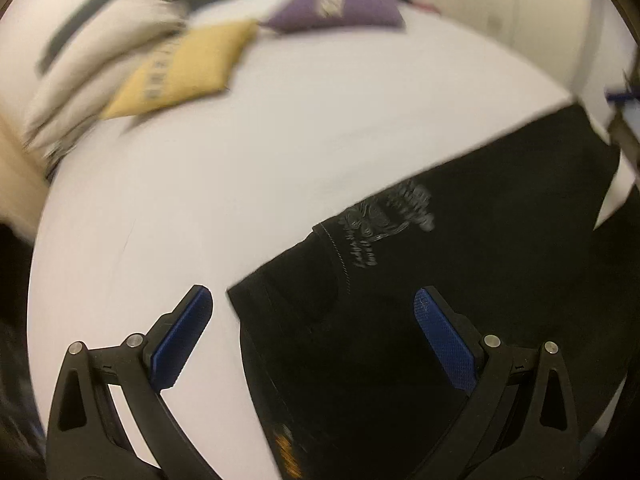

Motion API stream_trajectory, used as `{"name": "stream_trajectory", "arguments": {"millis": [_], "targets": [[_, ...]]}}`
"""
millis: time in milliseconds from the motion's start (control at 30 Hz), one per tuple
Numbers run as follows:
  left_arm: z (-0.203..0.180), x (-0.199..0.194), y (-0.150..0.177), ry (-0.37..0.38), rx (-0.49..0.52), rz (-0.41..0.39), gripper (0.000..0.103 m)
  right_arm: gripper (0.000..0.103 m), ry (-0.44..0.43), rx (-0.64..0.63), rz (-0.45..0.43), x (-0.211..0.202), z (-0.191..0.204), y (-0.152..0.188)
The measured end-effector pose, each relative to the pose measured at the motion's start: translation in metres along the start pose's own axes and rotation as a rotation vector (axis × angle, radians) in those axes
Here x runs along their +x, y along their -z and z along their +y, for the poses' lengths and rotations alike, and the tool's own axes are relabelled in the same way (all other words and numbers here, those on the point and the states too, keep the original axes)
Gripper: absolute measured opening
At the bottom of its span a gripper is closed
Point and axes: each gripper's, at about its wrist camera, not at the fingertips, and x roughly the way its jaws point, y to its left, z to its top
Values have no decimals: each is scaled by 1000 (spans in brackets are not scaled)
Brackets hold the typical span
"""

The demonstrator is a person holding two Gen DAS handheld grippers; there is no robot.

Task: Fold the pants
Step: 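Grasp the jeans waistband with the left tool while the right tool grasps the other waistband end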

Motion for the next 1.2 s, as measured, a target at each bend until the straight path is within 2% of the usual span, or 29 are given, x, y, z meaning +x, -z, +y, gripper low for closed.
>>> {"name": "stream_trajectory", "arguments": {"millis": [67,167,200,233,333,433,567,600,633,667,733,833,933,1100,1200], "targets": [[6,25,-14,24,56,37,103,80,-33,-28,29,26,-17,-10],[7,62,-25,43,131,94,101,79,-84,-44,64,56,-38,-20],[11,74,-28,66,142,115,95,79,-88,-47,68,63,-42,-22],[15,86,-31,88,143,135,87,79,-97,-50,78,74,-47,-24],[31,116,-39,130,131,186,77,77,-120,-64,110,100,-56,-26],[38,143,-39,180,130,241,72,75,-152,-78,148,121,-61,-28],[42,158,-41,219,132,257,71,75,-180,-90,183,144,-62,-31],[43,160,-41,228,134,254,64,75,-177,-99,194,150,-61,-31],[42,161,-42,244,141,248,45,75,-178,-102,201,155,-62,-32],[41,161,-44,243,152,238,32,73,-181,-102,204,158,-62,-33],[39,163,-46,227,167,228,16,72,-184,-104,208,163,-61,-37],[34,157,-44,210,188,197,11,72,-186,-112,219,170,-58,-45],[29,145,-37,173,215,130,5,72,-196,-125,232,175,-59,-48],[38,118,-36,95,226,-14,4,67,-213,-126,250,189,-60,-52],[38,113,-34,55,237,-59,3,64,-233,-144,248,192,-59,-56]]}}
